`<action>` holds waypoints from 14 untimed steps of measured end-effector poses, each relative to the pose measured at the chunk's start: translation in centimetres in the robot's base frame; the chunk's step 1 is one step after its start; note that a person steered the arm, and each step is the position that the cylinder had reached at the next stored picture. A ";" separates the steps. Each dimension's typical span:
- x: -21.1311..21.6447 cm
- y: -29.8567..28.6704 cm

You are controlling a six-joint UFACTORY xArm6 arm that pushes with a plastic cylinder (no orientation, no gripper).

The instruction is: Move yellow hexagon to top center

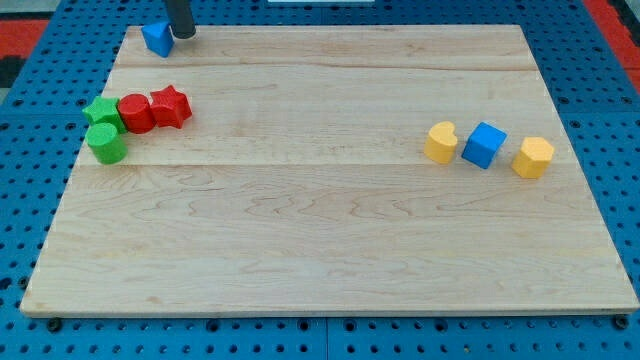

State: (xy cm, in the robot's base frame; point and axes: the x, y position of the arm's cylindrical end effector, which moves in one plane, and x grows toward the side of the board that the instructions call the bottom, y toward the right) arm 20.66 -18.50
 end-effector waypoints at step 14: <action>14.8 36.6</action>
State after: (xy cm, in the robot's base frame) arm 35.42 18.12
